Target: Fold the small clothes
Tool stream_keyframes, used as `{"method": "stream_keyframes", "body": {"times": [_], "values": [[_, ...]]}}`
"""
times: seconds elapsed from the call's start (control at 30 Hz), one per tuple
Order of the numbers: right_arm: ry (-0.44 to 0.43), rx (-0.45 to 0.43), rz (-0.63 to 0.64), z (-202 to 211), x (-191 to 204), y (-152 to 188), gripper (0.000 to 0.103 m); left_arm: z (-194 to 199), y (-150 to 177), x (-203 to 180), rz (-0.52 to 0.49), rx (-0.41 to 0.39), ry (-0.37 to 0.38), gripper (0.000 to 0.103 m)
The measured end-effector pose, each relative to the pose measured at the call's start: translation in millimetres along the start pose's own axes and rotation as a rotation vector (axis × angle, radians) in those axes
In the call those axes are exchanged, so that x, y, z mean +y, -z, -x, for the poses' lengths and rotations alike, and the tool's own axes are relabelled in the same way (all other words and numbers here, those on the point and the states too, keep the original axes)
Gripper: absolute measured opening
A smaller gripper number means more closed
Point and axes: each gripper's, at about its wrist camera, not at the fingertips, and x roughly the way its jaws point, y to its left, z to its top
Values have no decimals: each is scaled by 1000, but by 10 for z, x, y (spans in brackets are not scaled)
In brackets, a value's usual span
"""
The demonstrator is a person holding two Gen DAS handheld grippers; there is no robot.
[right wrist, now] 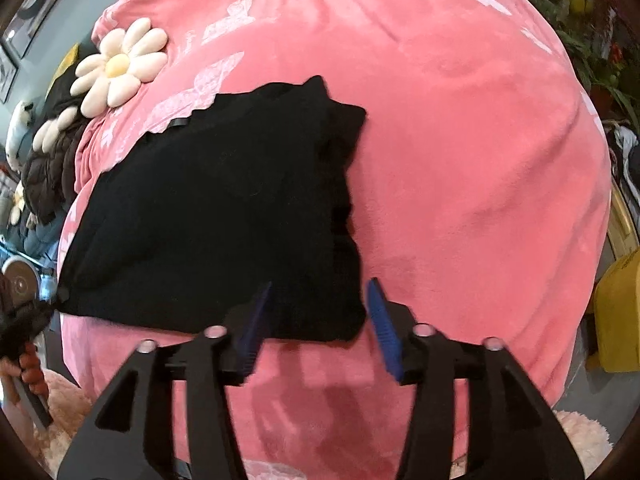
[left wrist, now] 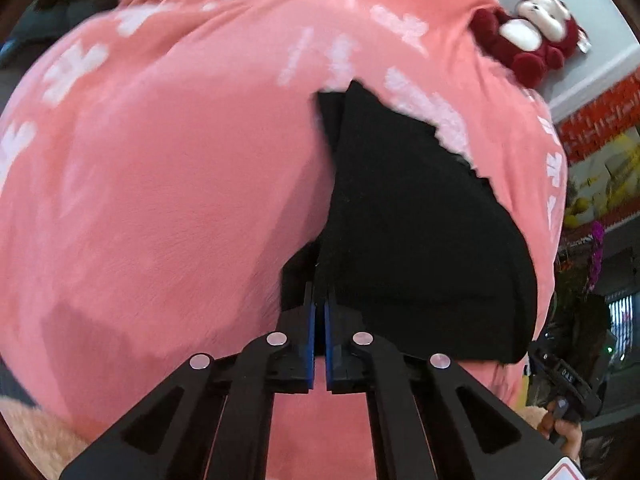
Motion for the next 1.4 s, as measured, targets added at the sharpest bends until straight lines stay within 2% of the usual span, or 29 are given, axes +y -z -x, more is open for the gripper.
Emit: {"method": "stream_keyframes", "body": {"times": [0.07, 0.13, 0.17, 0.2, 0.27, 0.33, 0.4, 0.47, 0.57, 0.6, 0.63, 0.67, 0.7, 0.77, 0.8, 0.9, 1.0, 1.03, 1.07, 1.1, 1.17, 1.27, 1.4], "values": [[21, 22, -26, -69, -63, -1, 53, -116, 79, 92, 6, 24, -30, 3], [-7, -9, -42, 20, -60, -45, 53, -113, 106, 50, -10, -1, -70, 11], [-10, -25, -34, 65, -39, -64, 53, -82, 110, 25, -15, -10, -77, 18], [-10, -38, -17, 104, -10, -100, 53, -52, 87, -20, -15, -21, -89, 39], [-22, -46, 4, 122, 46, -225, 53, 38, 26, -89, -12, -61, -100, 54], [-56, -53, 5, 90, 109, -438, 53, 111, -141, -230, -34, -103, -81, 59], [-86, -49, 7, 8, 174, -640, 54, 155, -376, -367, -50, -143, -80, 73], [-83, -48, 8, -153, 247, -884, 56, 133, -593, -460, -55, -161, -88, 82], [-65, -43, 6, -453, 321, -1175, 57, -180, -991, -549, -51, -123, -87, 83], [-80, -33, 6, -538, 327, -1236, 44, -316, -1103, -533, -37, -111, -100, 80], [-85, -6, 15, -633, 341, -1311, 22, -402, -1169, -549, -33, -109, -95, 73], [-79, -17, 14, -615, 349, -1360, 6, -484, -1214, -553, -41, -105, -96, 46], [-95, -70, 16, -500, 368, -1415, 6, -572, -1277, -582, -58, -84, -137, 30], [-115, -166, 45, -256, 419, -1470, 6, -604, -1331, -615, -80, -91, -133, 31], [-100, -181, 66, -259, 424, -1473, 6, -614, -1334, -620, -94, -97, -140, 31], [40, -12, 82, -774, 301, -1421, 11, -751, -1304, -597, -117, -72, -191, 42], [20, -68, 34, -612, 219, -1273, 14, -695, -1231, -532, -89, -74, -214, 58], [10, -85, 21, -510, 205, -1213, 20, -610, -1190, -503, -77, -89, -193, 63], [1, -98, 6, -390, 187, -1111, 43, -538, -1141, -484, -70, -101, -178, 75], [-3, -114, -3, -272, 173, -981, 61, -404, -1047, -428, -57, -123, -156, 78], [-9, -109, 5, -144, 142, -734, 62, -264, -902, -351, -45, -127, -120, 81], [-15, -49, -2, -110, 89, -375, 62, -148, -562, -153, 3, -76, -91, 83], [-45, 25, -106, -243, -81, -54, 63, -226, -87, 70, 97, 19, -54, 83]]}}
